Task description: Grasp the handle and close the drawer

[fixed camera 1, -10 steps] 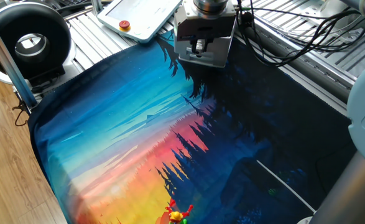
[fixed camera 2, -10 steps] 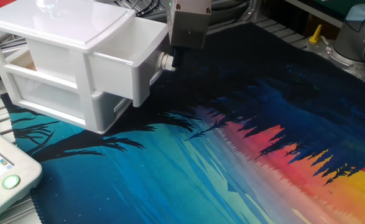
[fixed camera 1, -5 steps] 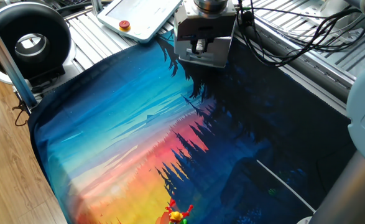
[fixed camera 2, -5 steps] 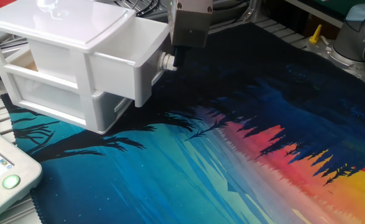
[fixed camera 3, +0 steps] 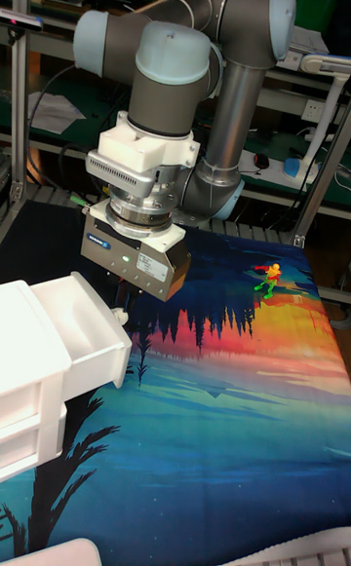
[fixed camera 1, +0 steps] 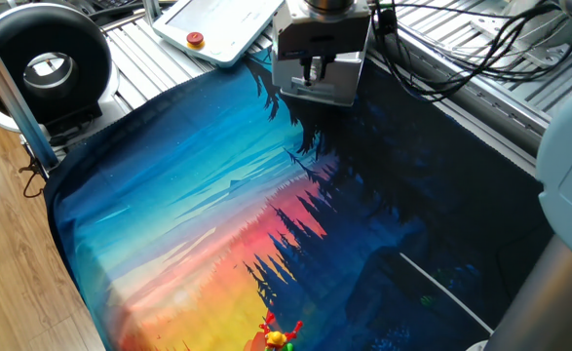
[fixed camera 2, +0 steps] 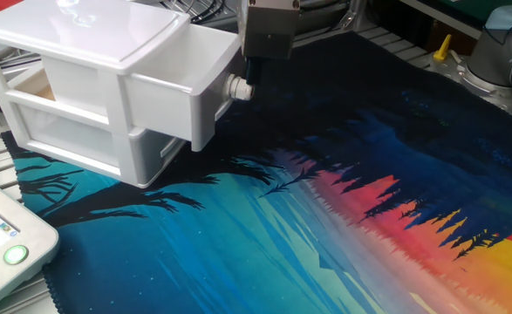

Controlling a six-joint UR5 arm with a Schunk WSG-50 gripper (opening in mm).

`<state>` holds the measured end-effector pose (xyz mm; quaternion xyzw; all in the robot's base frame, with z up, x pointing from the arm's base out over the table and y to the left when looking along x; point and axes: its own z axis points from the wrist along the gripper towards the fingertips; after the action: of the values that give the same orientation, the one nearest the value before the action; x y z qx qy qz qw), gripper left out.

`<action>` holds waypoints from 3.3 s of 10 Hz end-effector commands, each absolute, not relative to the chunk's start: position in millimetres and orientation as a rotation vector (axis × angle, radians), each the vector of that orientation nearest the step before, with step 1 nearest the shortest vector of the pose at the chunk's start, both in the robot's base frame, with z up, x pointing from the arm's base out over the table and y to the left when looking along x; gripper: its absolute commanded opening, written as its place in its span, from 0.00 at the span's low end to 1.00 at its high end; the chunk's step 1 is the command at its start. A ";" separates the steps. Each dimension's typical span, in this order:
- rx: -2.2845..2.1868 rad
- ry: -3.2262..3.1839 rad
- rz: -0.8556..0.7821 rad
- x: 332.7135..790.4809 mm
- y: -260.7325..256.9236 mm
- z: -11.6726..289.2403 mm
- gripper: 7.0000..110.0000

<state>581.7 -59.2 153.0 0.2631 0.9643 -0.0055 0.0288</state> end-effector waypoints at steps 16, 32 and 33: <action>0.700 2.939 0.144 605.0 -34.0 158.8 0.36; 0.597 3.026 0.200 590.0 -21.3 158.4 0.57; 0.626 3.052 0.171 581.9 -24.7 157.5 0.57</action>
<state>593.1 -26.5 156.6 0.2033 0.9770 0.0541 0.0334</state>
